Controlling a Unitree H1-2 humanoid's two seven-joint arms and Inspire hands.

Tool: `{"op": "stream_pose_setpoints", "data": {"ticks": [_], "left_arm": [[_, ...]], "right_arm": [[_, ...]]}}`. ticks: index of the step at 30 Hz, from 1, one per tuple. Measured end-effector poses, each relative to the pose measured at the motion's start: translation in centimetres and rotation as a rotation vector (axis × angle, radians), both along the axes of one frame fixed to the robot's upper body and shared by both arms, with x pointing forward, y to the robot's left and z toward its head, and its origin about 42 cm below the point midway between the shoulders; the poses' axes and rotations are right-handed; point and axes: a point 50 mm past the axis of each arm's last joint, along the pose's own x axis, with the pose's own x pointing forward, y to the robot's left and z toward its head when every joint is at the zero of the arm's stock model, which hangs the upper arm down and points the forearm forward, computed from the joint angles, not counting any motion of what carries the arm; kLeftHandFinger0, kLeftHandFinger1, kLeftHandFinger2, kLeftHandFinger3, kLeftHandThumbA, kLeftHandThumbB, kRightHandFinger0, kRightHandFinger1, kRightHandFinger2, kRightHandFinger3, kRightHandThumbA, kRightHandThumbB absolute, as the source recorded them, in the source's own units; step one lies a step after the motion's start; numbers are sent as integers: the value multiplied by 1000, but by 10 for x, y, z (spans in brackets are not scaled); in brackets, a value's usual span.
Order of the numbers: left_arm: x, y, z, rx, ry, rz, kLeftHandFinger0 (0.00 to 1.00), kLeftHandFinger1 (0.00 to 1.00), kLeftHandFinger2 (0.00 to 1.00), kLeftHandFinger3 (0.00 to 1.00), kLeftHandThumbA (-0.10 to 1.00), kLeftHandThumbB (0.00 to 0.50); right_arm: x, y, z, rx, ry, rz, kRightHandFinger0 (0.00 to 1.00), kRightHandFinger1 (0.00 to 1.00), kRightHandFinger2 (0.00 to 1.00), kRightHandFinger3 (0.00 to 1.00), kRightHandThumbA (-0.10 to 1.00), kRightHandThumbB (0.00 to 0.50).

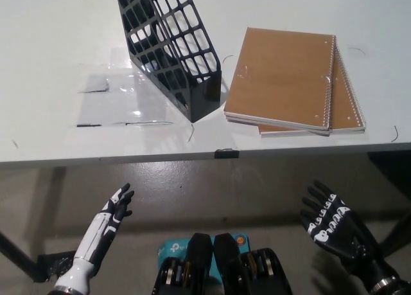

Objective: Use the right hand to pick up a book from the book holder on the left side and put it on another book on the right side

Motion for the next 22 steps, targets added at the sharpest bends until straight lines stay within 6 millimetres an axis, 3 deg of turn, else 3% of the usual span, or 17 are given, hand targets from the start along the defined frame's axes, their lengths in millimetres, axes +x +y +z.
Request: {"op": "stream_pose_setpoints", "data": {"ticks": [1, 6, 12, 22], "left_arm": [[0, 0, 0, 0, -1, 0, 904, 1000, 1000, 1000, 1000, 173], [4, -1, 3, 4, -10, -3, 879, 1000, 1000, 1000, 1000, 179], [4, -1, 4, 7, -11, -4, 869, 1000, 1000, 1000, 1000, 169], [5, -1, 4, 12, -11, -5, 865, 1000, 1000, 1000, 1000, 189]], "right_arm": [[0, 0, 0, -3, 0, 2, 885, 938, 1000, 1000, 608, 185], [2, 2, 1, -31, -4, 16, 899, 936, 1000, 1000, 612, 200], [1, 4, 0, -62, -2, 37, 874, 903, 960, 1000, 610, 158], [3, 4, 1, -99, -7, 61, 850, 884, 948, 1000, 622, 175]]}}
